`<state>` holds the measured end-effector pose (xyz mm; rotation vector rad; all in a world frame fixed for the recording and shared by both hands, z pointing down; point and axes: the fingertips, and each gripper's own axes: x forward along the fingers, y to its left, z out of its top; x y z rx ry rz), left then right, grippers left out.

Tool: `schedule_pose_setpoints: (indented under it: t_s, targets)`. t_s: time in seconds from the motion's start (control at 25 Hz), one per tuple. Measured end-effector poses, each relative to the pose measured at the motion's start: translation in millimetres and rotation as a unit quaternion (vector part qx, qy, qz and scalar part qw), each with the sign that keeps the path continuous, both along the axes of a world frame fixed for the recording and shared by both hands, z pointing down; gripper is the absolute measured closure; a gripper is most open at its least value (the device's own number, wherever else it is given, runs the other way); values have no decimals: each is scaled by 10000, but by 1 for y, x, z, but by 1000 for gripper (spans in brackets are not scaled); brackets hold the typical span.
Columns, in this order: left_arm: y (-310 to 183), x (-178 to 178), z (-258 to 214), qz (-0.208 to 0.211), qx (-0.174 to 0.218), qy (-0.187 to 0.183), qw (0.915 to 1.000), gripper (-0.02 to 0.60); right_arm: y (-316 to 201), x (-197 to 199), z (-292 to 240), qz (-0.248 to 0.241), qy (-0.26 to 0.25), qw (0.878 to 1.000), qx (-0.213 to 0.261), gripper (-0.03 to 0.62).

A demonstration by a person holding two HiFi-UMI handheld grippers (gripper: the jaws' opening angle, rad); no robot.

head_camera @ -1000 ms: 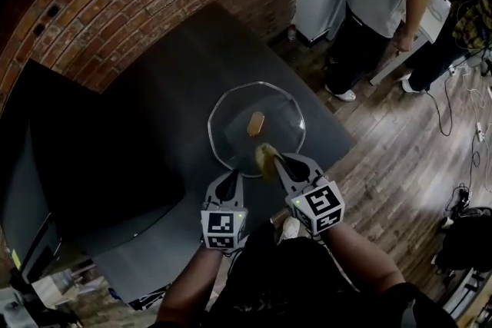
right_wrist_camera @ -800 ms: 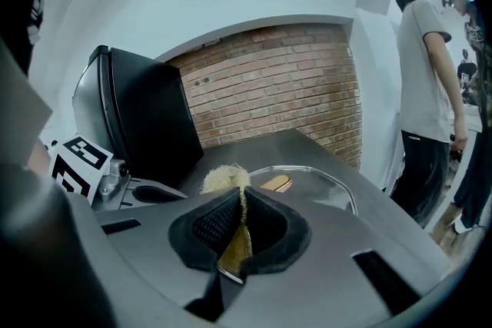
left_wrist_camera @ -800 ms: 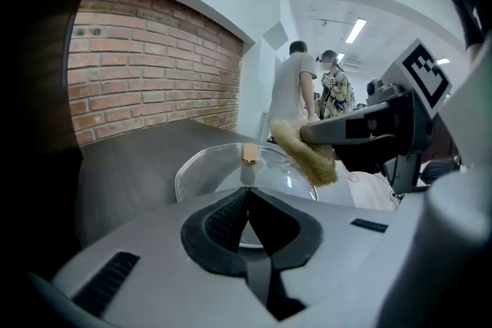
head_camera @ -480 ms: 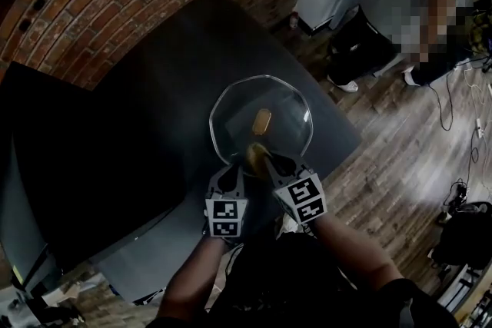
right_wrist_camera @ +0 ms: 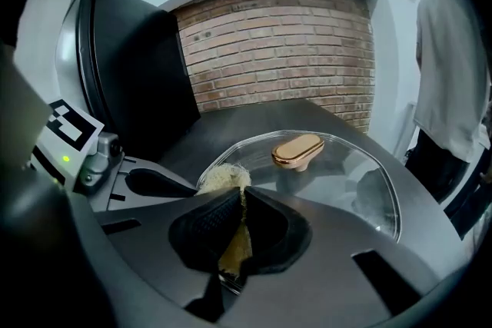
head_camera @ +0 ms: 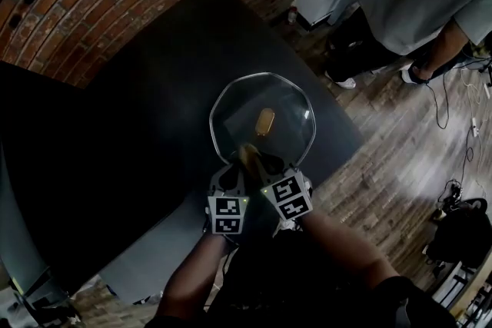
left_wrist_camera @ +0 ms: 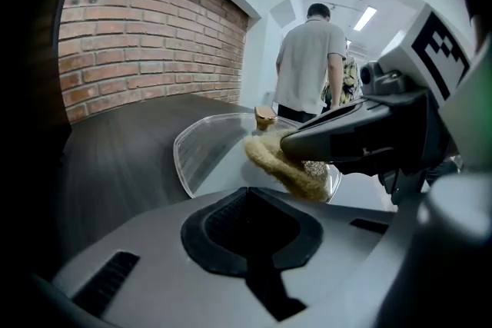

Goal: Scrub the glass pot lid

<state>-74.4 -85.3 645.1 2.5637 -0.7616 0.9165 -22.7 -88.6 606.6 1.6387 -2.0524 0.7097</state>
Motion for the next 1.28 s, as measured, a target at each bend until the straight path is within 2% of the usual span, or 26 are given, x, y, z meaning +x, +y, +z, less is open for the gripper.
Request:
schedule_pose_setpoints:
  t_s: [0.6,0.88,1.28]
  targets:
    - [2,-1,2,90,-34,-124,9999,549,3,-2,17,34,211,9994,-266,569]
    - [4,2,0,-44,1,-277,9996,549,6,0,18,-266,165,9990,-307,569]
    - [2,2,1,-449,-40,-486,9978,549,6,8,16,-793,56,9963,-312,569]
